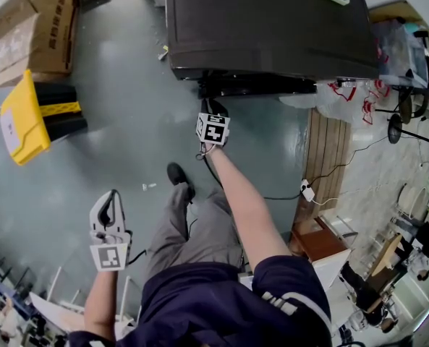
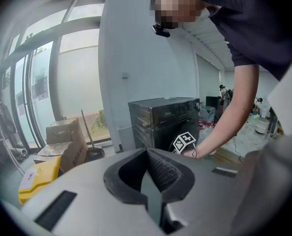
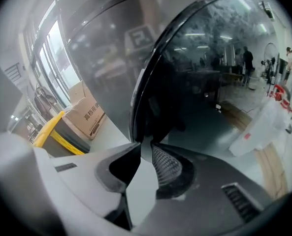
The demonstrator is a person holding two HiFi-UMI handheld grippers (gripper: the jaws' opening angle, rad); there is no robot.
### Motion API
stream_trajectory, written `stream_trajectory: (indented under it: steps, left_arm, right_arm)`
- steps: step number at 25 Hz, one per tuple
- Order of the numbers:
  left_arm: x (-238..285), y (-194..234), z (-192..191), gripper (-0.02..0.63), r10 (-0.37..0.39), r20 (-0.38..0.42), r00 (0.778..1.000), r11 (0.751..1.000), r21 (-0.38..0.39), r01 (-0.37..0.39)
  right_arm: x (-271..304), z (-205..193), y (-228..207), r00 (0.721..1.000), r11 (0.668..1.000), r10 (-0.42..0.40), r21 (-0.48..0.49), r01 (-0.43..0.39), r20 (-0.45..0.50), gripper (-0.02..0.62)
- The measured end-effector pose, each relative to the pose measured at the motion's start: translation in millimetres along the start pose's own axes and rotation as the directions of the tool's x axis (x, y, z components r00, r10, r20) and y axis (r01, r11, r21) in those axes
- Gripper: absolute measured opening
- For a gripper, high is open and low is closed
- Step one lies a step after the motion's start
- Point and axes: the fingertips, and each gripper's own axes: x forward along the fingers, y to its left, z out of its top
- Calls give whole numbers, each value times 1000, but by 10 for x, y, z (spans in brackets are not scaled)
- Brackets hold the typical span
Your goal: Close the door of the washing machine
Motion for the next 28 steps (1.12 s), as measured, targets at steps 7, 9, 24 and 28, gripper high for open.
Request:
stream_trajectory:
  steps: [7,9,24,28]
  left_arm:
    - [12,29,-47,23,2,-6,1000,1000,3,-2]
    - [20,21,-68,23,-1,-7,1000,1000,8,2]
    - [6,54,-101,23,12,-12,1000,1000,-5,-12]
    - [39,4,-4,23,3,2,1000,1000,9,-3]
  right_arm:
    - [53,-45,13,1000,997,0,-83,-3,-31,82]
    - [88,-66,29,999,994,5,-110,-11,-48,71]
    - [69,81,260,998,952,58,-302,-54,5,23]
    - [-150,216,282,988,939,94,-339,-46,124,40]
